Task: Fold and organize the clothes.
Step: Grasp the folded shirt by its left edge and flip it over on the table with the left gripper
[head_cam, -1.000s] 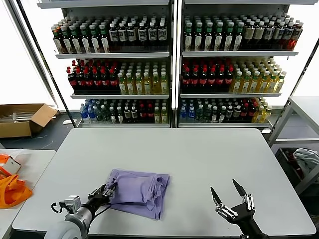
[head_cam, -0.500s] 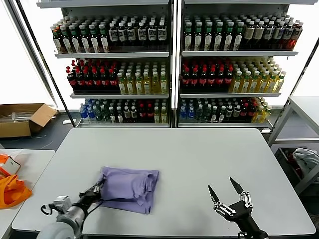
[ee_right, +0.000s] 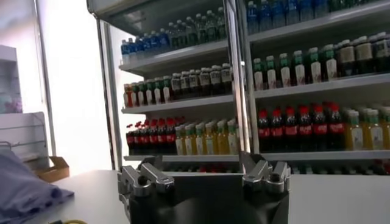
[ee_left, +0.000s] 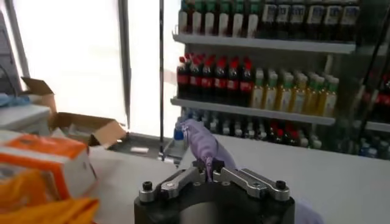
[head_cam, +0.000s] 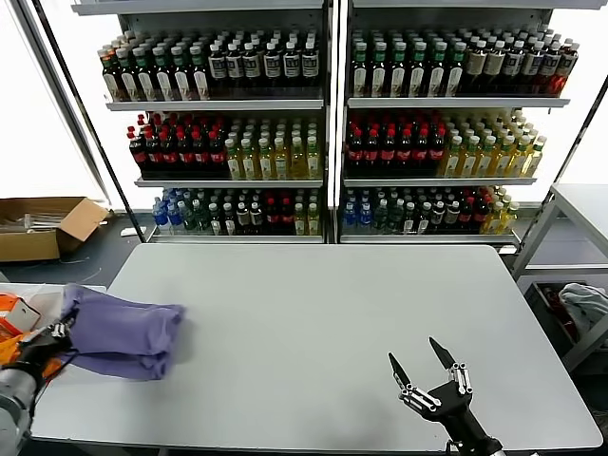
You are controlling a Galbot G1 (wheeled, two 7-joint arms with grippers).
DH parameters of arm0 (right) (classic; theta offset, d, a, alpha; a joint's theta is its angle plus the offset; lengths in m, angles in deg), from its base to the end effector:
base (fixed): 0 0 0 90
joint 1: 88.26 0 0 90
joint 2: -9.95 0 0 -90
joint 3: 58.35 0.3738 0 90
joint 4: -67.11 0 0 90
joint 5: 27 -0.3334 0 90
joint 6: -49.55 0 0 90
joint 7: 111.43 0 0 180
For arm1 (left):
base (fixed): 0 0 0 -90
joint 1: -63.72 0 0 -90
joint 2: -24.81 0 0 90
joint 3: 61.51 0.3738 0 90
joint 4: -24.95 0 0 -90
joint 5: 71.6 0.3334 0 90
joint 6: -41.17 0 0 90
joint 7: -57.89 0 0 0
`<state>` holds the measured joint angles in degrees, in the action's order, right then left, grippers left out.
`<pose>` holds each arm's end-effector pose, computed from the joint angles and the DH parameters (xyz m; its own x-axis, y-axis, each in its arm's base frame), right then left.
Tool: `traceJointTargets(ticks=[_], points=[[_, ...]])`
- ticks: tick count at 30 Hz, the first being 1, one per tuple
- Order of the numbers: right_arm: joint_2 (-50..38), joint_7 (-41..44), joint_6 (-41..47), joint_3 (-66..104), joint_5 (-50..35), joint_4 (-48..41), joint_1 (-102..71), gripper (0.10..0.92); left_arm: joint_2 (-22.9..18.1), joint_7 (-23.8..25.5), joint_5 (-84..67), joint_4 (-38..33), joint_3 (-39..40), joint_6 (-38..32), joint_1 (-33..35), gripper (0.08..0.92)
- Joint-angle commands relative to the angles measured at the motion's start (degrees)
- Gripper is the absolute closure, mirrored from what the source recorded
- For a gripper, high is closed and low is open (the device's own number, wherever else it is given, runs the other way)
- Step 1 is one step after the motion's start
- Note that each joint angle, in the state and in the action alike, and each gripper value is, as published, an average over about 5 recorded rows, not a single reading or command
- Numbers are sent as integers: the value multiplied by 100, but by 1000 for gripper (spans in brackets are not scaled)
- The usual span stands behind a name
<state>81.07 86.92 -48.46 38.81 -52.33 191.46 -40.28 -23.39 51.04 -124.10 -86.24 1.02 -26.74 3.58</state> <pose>0.0927 -0.0925 -0.3051 -0.9243 -0.3790 -0.0458 -0.3817 0.9187 0.1011 0.1928 0.2757 -0.2182 -0.9343 -0.1655 0.3157 -0.1871 0.9816 -0.0390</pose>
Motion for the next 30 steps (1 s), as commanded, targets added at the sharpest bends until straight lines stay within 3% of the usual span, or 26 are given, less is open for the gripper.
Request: traceJointTargets(ticks=[1, 7, 16, 19, 22, 26, 30], points=[[-22, 8, -78, 45, -51, -20, -93, 203, 250, 15, 175, -533, -261, 117, 8, 882], [-2, 11, -87, 53, -33, -20, -129, 203, -353, -258, 820, -1100, 991, -32, -299, 882], [45, 0, 1, 82, 44, 110, -151, 203, -1016, -1354, 423, -1577, 3589, 42, -1027, 882], [47, 3, 14, 131, 64, 160, -226, 203, -1224, -1731, -337, -1474, 4380, 52, -1531, 882], [55, 4, 8, 163, 81, 185, -306, 203, -1490, -1767, -905, -1096, 5004, 5, -2002, 882], [66, -20, 28, 178, 118, 219, -356, 203, -1835, -1790, -1252, -530, 5438, -16, -2382, 882], [-5, -159, 214, 164, 105, 238, -319, 203, -2019, -1740, -1513, -407, 5587, -72, -2536, 882]])
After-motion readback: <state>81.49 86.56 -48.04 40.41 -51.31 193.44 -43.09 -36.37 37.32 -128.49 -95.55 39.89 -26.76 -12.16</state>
